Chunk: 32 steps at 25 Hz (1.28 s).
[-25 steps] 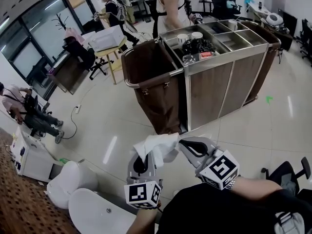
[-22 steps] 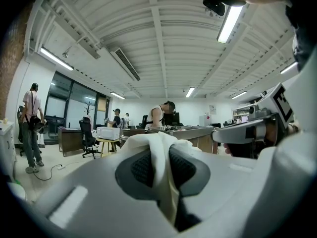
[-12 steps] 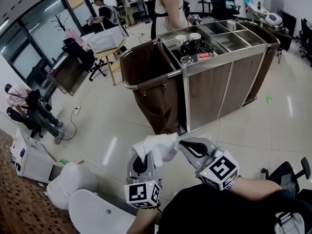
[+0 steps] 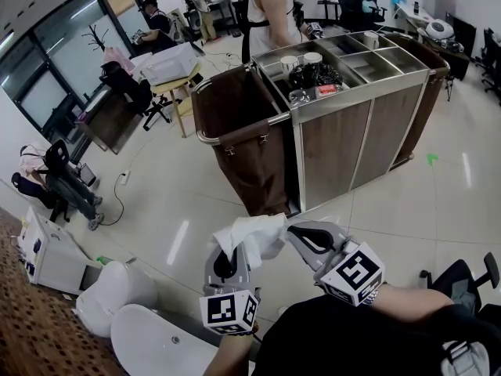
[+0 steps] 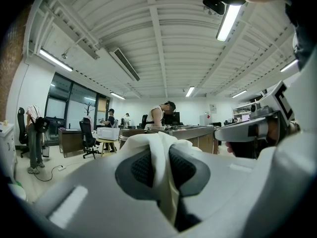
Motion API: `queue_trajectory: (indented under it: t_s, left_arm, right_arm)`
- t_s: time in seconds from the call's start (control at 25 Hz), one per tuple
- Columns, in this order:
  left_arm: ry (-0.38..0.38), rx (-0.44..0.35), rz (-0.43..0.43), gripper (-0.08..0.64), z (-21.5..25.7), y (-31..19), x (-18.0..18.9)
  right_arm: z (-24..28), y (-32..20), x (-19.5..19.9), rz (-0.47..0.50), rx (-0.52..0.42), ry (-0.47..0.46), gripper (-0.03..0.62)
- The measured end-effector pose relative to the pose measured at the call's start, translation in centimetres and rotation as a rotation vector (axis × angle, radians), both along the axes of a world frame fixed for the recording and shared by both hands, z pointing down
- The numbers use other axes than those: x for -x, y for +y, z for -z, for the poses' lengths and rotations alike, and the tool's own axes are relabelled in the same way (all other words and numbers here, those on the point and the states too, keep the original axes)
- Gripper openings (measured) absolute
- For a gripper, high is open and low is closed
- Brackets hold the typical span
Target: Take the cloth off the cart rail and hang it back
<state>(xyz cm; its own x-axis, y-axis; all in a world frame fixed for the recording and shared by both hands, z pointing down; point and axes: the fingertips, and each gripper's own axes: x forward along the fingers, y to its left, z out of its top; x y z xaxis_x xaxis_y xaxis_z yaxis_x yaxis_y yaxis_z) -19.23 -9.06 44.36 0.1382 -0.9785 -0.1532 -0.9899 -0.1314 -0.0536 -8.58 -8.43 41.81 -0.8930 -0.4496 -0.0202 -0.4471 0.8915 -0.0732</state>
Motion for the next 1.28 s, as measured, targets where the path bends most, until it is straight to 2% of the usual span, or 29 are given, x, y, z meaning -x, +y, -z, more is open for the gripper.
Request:
queue_trajectory:
  t_s: [0.24, 0.36, 0.4, 0.52, 0.72, 0.84, 0.96, 1.2, 1.28]
  left_arm:
    - [-0.001, -0.004, -0.014, 0.034, -0.1, -0.4, -0.3]
    - [0.001, -0.001, -0.011, 0.034, -0.1, -0.6, -0.4]
    - [0.005, 0.003, -0.007, 0.034, -0.1, -0.6, -0.4]
    - [0.008, 0.006, -0.003, 0.034, -0.1, -0.7, -0.3]
    - [-0.006, -0.008, -0.012, 0.034, 0.4, -1.0, -0.5]
    - [-0.002, -0.005, -0.005, 0.034, 0.4, -1.1, -0.5]
    - [-0.004, -0.006, -0.001, 0.034, 0.7, -1.4, -0.4]
    - [-0.02, -0.03, 0.017, 0.034, 3.1, -1.7, -0.1]
    - [-0.031, -0.044, 0.019, 0.034, 4.3, -2.0, -0.3]
  right_arm:
    - [-0.1, -0.3, -0.2, 0.0, 0.003, -0.001, 0.0]
    - [-0.3, -1.1, -0.3, 0.004, -0.088, -0.001, 0.0]
    - [-0.3, -1.2, -0.4, 0.004, -0.087, -0.001, 0.0]
    - [-0.1, -0.8, -0.3, 0.001, 0.006, -0.003, 0.0]
    - [-0.1, -1.0, -0.3, 0.002, 0.004, -0.005, 0.0]
    - [-0.3, -1.6, -0.5, 0.006, -0.043, -0.003, 0.0]
    - [-0.3, -1.5, -0.5, 0.008, 0.007, -0.006, 0.0]
    - [-0.6, -2.7, -1.2, 0.023, -0.134, -0.011, 0.0]
    - [-0.6, -3.1, -1.5, 0.029, -0.148, -0.014, 0.0]
